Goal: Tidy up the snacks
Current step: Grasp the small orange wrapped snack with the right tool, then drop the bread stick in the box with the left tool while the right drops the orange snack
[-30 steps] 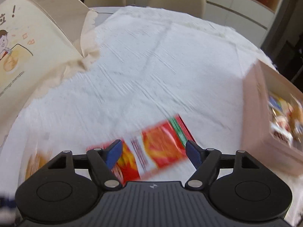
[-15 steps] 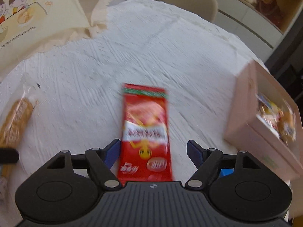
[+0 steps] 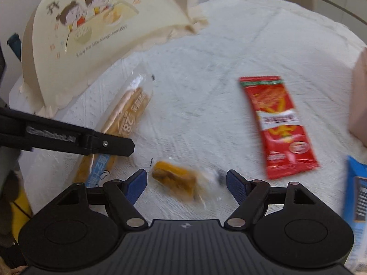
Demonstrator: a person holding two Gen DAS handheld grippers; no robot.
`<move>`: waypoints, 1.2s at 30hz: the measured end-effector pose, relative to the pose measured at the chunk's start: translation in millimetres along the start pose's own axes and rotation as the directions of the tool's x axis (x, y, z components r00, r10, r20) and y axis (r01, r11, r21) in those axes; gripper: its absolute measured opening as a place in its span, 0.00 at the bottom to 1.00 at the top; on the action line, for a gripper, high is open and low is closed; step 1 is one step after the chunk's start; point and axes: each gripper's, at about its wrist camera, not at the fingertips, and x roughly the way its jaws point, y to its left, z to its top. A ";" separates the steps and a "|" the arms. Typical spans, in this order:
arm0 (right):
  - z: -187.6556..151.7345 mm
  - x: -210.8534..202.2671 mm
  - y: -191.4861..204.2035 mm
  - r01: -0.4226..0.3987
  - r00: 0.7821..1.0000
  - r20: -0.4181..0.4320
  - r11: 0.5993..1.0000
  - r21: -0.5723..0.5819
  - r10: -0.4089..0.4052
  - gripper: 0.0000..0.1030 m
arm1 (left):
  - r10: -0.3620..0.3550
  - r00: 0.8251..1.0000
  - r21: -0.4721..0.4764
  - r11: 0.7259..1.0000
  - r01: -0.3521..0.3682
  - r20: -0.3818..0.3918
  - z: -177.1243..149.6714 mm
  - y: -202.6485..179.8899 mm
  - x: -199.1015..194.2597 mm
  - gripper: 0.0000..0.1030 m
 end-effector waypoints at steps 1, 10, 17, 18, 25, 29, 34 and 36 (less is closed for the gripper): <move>0.8 1.5 5.8 0.032 0.999 0.010 0.999 -0.030 -0.032 0.76 | 0.002 1.000 -0.002 1.000 -0.002 -0.001 0.6 0.4 -0.4 0.35; -22.7 -66.1 -14.3 0.092 0.993 0.081 0.995 -0.023 -0.090 0.61 | -0.095 0.995 0.127 0.987 0.095 -0.006 -9.2 -35.3 -25.4 0.34; -48.8 -145.7 -64.5 0.250 0.950 0.156 0.958 0.139 -0.271 0.61 | -0.380 0.923 0.279 0.881 0.382 -0.063 23.1 -130.4 -46.3 0.34; -50.1 -157.1 -70.4 0.270 0.939 0.173 0.949 0.164 -0.297 0.61 | -0.423 0.904 0.310 0.852 0.422 -0.066 33.8 -151.2 -50.7 0.34; -58.5 -216.9 -105.7 0.381 0.856 0.241 0.872 0.306 -0.458 0.61 | -0.566 0.824 0.433 0.734 0.523 -0.033 119.0 -284.7 -40.9 0.35; -58.2 -227.4 -123.8 0.408 0.834 0.235 0.845 0.345 -0.499 0.61 | -0.510 0.853 0.343 0.786 0.514 -0.110 167.4 -335.3 22.3 0.36; -58.0 -248.7 -146.3 0.426 0.808 0.259 0.828 0.364 -0.530 0.61 | -0.547 0.831 0.198 0.808 0.555 -0.099 184.8 -314.4 51.0 0.36; -49.5 -260.2 -164.5 0.411 0.806 0.272 0.828 0.381 -0.525 0.61 | -0.526 0.849 0.182 0.831 0.525 -0.051 183.4 -294.1 47.6 0.36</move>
